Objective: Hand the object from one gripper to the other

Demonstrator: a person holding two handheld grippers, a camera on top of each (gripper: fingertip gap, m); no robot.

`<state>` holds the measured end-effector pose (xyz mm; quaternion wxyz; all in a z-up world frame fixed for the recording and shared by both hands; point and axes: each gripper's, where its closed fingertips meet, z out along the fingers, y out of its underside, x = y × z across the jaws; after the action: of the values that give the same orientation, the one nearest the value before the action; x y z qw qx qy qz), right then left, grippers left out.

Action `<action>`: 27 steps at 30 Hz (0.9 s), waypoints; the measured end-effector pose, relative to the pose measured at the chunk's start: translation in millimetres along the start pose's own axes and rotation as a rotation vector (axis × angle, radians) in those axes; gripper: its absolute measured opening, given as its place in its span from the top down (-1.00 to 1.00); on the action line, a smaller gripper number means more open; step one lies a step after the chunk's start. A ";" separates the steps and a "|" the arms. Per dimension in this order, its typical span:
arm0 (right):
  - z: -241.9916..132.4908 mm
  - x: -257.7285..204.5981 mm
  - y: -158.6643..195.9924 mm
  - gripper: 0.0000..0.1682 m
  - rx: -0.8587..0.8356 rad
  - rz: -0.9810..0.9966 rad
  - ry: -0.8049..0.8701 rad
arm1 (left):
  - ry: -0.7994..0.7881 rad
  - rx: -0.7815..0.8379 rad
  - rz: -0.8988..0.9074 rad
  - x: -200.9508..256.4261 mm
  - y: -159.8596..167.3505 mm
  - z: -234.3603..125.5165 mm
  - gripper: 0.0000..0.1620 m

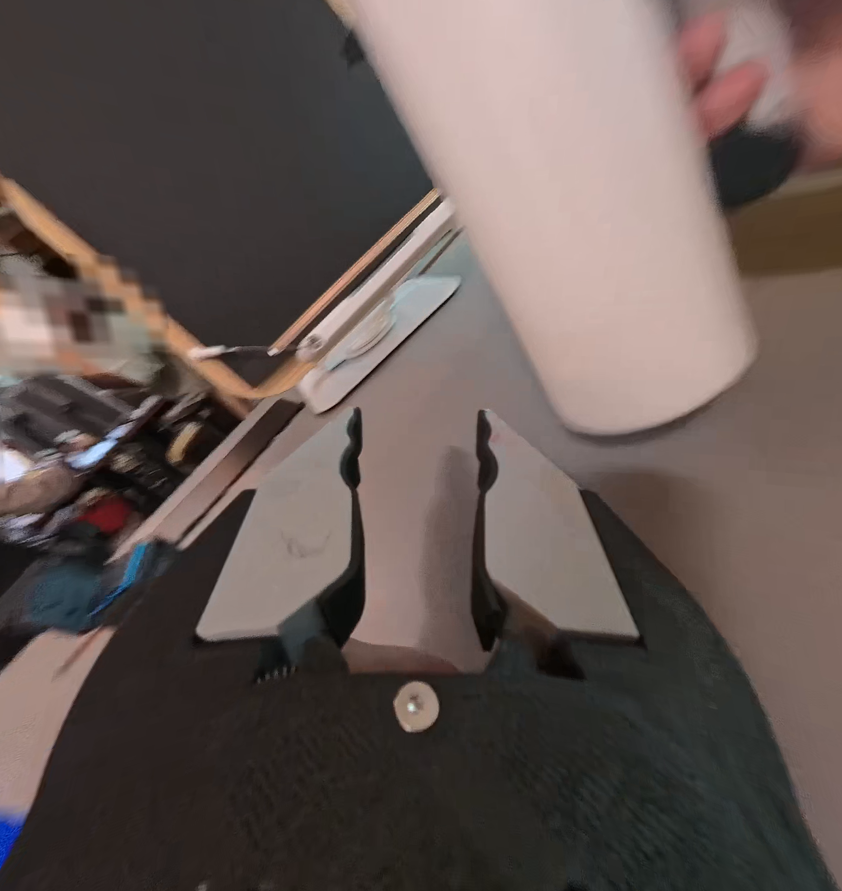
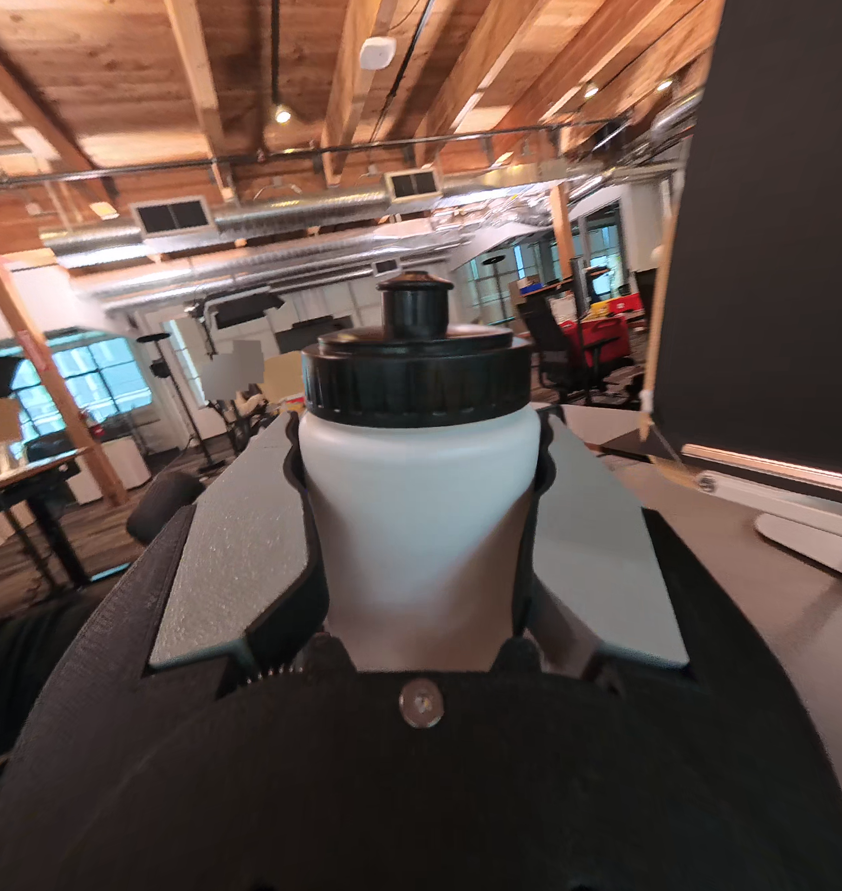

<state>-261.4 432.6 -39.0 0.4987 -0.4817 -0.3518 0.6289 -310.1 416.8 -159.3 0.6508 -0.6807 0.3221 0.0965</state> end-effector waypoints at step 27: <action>23.2 -96.9 47.0 -0.02 -0.161 -0.123 -0.427 | 0.418 0.231 -0.232 44.6 -51.5 -30.6 -0.05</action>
<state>-293.4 327.9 -50.9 0.4103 -0.3536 -0.5270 0.6549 -255.4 371.1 -137.4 0.6504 -0.6394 0.3781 -0.1587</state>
